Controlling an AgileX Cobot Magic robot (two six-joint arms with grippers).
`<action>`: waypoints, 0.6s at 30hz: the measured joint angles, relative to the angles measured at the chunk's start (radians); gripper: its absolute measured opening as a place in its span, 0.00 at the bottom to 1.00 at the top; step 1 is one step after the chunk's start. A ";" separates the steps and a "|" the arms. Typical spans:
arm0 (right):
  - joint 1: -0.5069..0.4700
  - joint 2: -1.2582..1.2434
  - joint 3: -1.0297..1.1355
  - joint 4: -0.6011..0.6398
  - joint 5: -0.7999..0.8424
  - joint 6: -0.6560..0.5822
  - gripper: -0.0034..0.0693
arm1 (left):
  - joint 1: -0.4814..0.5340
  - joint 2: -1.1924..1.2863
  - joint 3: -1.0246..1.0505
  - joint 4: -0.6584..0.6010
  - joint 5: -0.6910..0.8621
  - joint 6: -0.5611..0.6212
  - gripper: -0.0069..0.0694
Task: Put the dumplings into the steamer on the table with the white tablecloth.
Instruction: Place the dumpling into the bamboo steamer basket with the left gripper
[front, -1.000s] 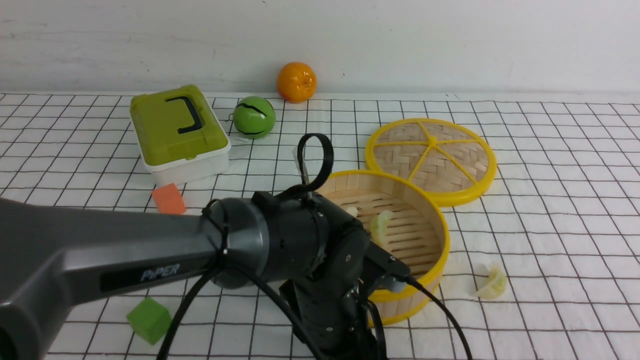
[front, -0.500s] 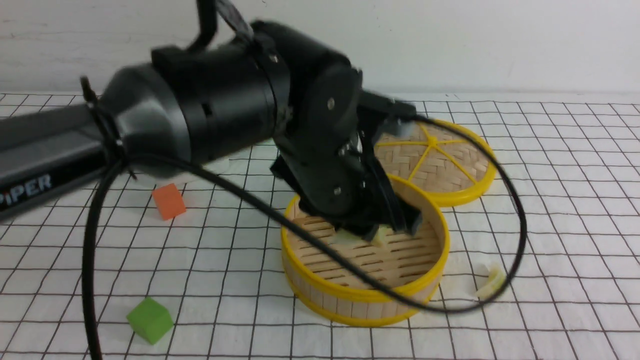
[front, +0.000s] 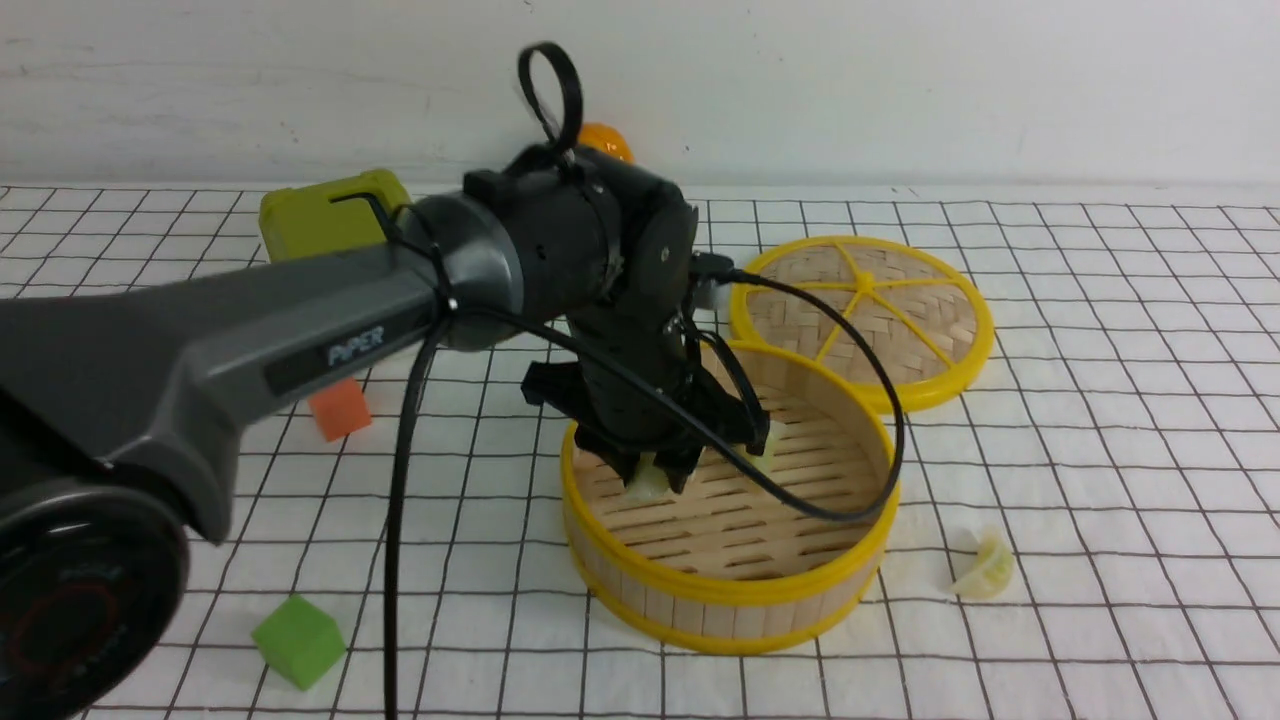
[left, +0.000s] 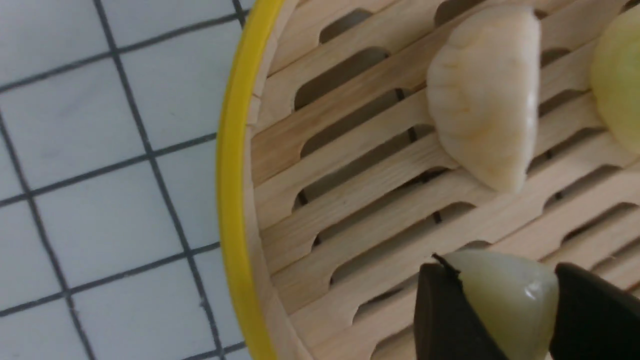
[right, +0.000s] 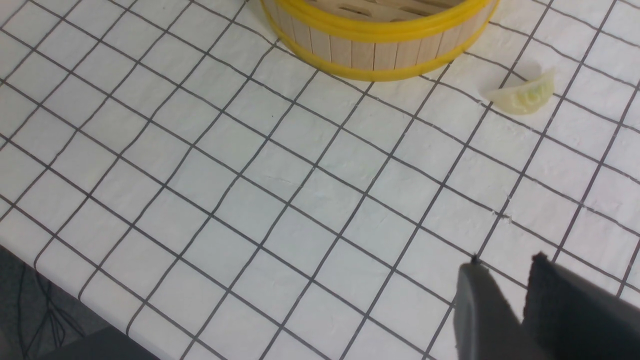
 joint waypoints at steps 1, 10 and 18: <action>0.000 0.000 0.000 0.000 -0.001 0.000 0.25 | 0.000 0.010 0.000 0.000 -0.007 -0.007 0.43; 0.000 0.020 0.000 -0.032 -0.033 0.076 0.25 | 0.000 0.017 0.000 0.001 -0.003 -0.025 0.64; 0.000 0.212 0.000 -0.171 -0.077 0.240 0.28 | 0.000 -0.140 0.000 0.006 0.143 0.064 0.80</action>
